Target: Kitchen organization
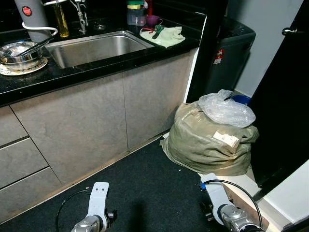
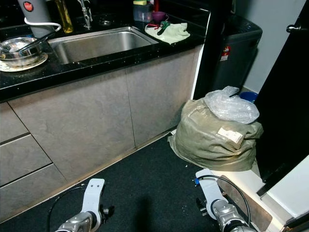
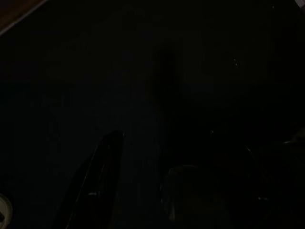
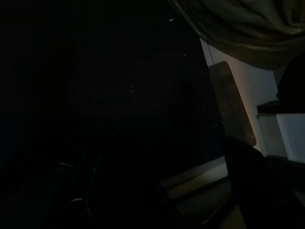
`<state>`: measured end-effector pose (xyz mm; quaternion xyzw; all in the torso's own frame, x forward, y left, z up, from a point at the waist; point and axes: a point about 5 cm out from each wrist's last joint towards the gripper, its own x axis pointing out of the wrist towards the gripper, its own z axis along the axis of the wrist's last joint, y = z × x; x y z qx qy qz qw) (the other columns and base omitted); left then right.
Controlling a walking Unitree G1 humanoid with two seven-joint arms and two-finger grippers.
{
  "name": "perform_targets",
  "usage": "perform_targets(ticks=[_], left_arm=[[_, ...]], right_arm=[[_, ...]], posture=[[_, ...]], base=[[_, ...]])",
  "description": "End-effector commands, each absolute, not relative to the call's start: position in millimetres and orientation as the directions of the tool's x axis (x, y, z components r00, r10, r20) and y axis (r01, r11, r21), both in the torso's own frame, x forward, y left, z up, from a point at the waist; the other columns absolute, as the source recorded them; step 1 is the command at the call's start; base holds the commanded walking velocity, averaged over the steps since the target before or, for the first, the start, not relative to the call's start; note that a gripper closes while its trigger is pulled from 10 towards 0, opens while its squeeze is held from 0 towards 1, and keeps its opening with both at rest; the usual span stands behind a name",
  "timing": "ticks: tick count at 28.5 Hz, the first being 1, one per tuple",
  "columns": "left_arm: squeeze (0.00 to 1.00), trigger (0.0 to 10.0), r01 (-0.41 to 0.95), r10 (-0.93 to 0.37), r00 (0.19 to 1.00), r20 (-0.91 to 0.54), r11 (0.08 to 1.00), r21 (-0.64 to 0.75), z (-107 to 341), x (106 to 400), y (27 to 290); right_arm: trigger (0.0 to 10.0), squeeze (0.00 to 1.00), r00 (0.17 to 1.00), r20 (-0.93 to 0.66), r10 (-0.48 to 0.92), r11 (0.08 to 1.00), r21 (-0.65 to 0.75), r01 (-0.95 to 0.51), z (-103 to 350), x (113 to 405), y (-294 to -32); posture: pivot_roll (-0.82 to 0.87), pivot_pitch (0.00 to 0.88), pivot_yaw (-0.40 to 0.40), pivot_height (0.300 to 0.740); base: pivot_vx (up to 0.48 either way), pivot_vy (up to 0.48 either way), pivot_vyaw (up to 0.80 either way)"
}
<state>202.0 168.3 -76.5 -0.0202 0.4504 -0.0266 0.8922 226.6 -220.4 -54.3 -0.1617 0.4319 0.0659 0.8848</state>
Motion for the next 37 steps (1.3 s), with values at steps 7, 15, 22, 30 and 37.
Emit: perform_targets(ticks=[7, 15, 22, 30, 37], left_arm=[[0.0, 10.0, -0.079, 0.007, 0.703, -0.711, 0.994, -0.069, -69.5, 208.0, 174.7], [0.0, 10.0, -0.086, 0.063, 0.871, -0.487, 0.996, -0.025, -17.4, 272.8, 193.6], [0.0, 10.0, -0.068, 0.045, 0.958, -0.283, 0.995, -0.073, 27.6, 311.0, 193.0], [0.0, 10.0, -0.064, 0.049, 0.988, -0.144, 0.993, -0.101, 50.5, 318.0, 202.1], [0.0, 10.0, 0.042, -0.049, 0.997, -0.056, 0.993, -0.114, 60.3, 308.5, 199.4]], right_arm=[[10.0, 0.0, 0.692, -0.721, -0.041, 0.972, -0.188, -0.138, -50.1, 231.6, -218.1], [10.0, 0.0, 0.8, -0.6, 0.0, 0.969, -0.196, -0.147, -38.4, 242.1, -214.1], [10.0, 0.0, 0.941, -0.334, 0.05, 0.975, -0.187, -0.118, 41.8, 320.3, -224.4], [10.0, 0.0, 0.986, -0.13, 0.104, 0.978, -0.169, -0.125, 113.6, 361.8, -234.2], [10.0, 0.0, 0.988, -0.054, 0.144, 0.976, -0.157, -0.151, 135.3, 369.6, -235.3]], posture=[[-0.06, 0.0, -0.061, 0.732], [-0.06, 0.0, -0.05, 0.732], [-0.05, 0.0, -0.059, 0.732], [-0.01, 0.0, -0.087, 0.732], [-0.02, 0.0, -0.067, 0.732]], base=[[0.0, 0.0, 0.0], [0.0, 0.0, 0.0], [0.0, 0.0, 0.0], [0.0, 0.0, 0.53], [0.0, 0.0, 0.8]])
